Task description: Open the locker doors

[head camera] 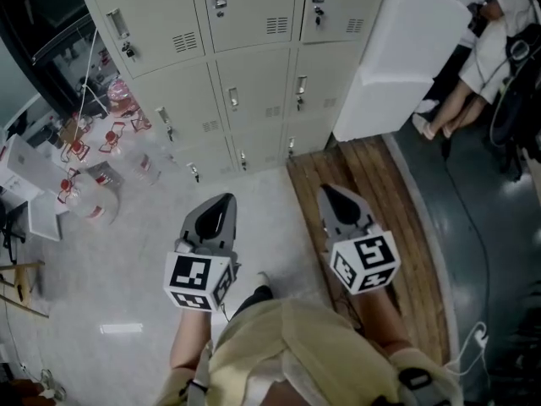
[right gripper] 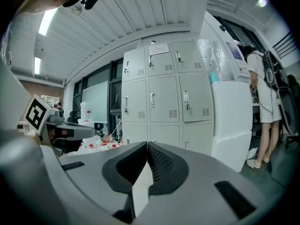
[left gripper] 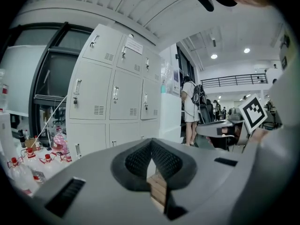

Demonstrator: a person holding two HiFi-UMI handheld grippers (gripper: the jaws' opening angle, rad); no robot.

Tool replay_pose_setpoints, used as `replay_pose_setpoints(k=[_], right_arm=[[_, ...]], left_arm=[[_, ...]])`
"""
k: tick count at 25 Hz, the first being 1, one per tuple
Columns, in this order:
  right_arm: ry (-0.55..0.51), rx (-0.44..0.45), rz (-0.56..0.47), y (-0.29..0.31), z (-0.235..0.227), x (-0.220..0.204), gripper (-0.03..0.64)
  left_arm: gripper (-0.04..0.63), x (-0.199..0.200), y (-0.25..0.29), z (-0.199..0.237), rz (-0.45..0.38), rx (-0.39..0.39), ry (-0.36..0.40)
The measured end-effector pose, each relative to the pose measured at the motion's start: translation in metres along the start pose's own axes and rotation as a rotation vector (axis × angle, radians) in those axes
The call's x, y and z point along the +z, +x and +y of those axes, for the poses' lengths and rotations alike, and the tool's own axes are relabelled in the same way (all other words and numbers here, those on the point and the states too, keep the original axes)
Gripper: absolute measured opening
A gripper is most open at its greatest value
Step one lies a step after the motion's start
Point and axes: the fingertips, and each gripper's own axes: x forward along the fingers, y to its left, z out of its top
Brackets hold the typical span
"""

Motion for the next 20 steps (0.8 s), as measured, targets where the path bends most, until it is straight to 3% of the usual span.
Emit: replay_pose_setpoints(k=[6,13,20], right_arm=[[-0.004,0.041,0.008,0.047,0.018,0.012,0.005],[0.037,0.015,-0.012,0.088,0.019,0.022,0.009],[0.019,0.025,-0.044,0.113,-0.002,0.045,0.106]], left_arm=[[0.003,0.013,0.008,0.047,-0.022,0.006,-0.011],[0.002,0.018,0.022,0.078,-0.017,-0.031,-0.003],[0.002,0.024,0.052,0.091,-0.009,-0.044,-0.020]])
